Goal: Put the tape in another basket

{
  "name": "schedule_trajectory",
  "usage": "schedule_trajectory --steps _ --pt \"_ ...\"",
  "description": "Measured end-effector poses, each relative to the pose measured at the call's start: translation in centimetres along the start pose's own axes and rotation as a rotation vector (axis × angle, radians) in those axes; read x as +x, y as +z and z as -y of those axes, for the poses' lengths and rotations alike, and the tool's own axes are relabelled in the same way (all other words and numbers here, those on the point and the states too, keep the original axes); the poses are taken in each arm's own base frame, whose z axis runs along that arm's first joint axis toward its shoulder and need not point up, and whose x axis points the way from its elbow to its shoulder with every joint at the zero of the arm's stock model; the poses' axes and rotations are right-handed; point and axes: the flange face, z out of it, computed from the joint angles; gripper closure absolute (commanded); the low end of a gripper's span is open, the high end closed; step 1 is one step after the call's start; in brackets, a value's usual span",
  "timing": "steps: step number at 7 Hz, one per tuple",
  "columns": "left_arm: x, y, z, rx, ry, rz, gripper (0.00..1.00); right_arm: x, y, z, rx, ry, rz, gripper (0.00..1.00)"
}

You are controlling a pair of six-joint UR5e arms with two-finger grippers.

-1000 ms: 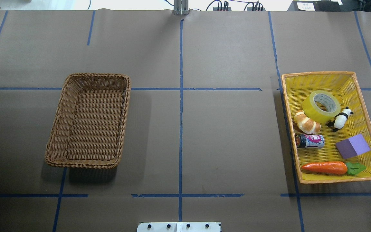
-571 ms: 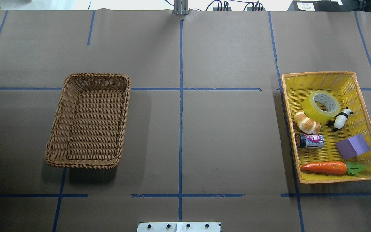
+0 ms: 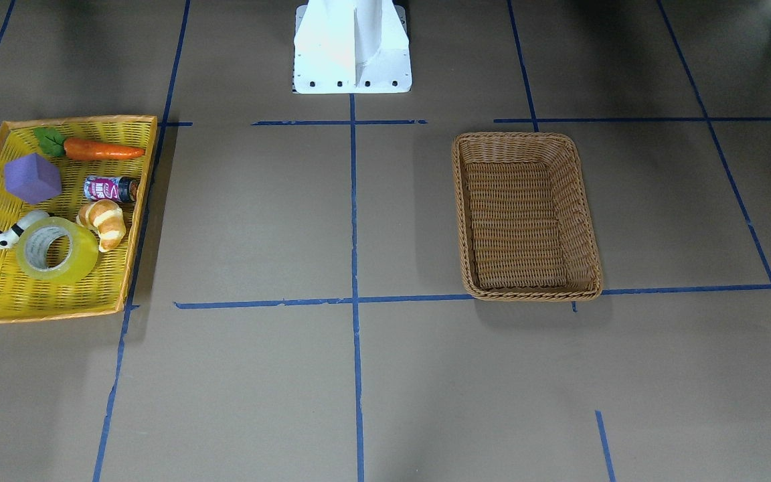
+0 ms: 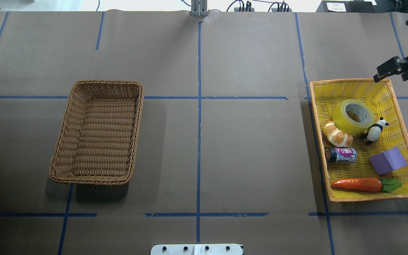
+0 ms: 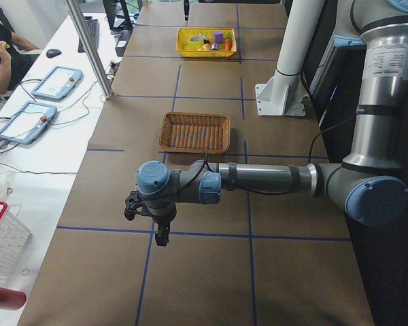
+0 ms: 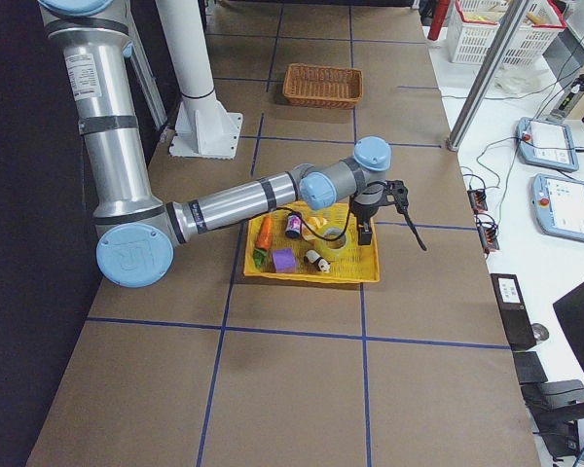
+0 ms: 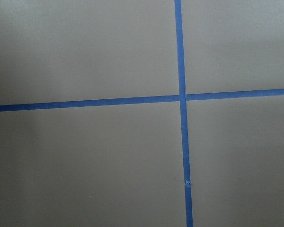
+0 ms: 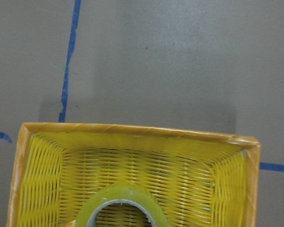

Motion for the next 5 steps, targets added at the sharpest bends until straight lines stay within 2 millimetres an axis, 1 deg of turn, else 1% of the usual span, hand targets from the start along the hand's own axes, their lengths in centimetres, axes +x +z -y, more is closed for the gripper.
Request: schedule_trajectory --steps 1,2,3,5 --pt "0.0 0.0 0.0 0.001 0.001 0.000 0.00 -1.2 2.1 -0.3 -0.016 -0.013 -0.006 0.00" --pt "0.1 -0.1 0.1 0.001 0.001 0.000 0.00 -1.7 4.3 -0.4 -0.035 -0.030 -0.014 0.00" --pt "0.1 -0.1 0.2 0.002 0.001 -0.001 0.00 -1.4 5.9 -0.4 -0.048 -0.037 -0.021 0.00" --pt "0.1 -0.1 0.2 0.003 0.002 -0.001 0.00 -0.6 7.3 -0.6 -0.066 -0.047 -0.029 0.00"
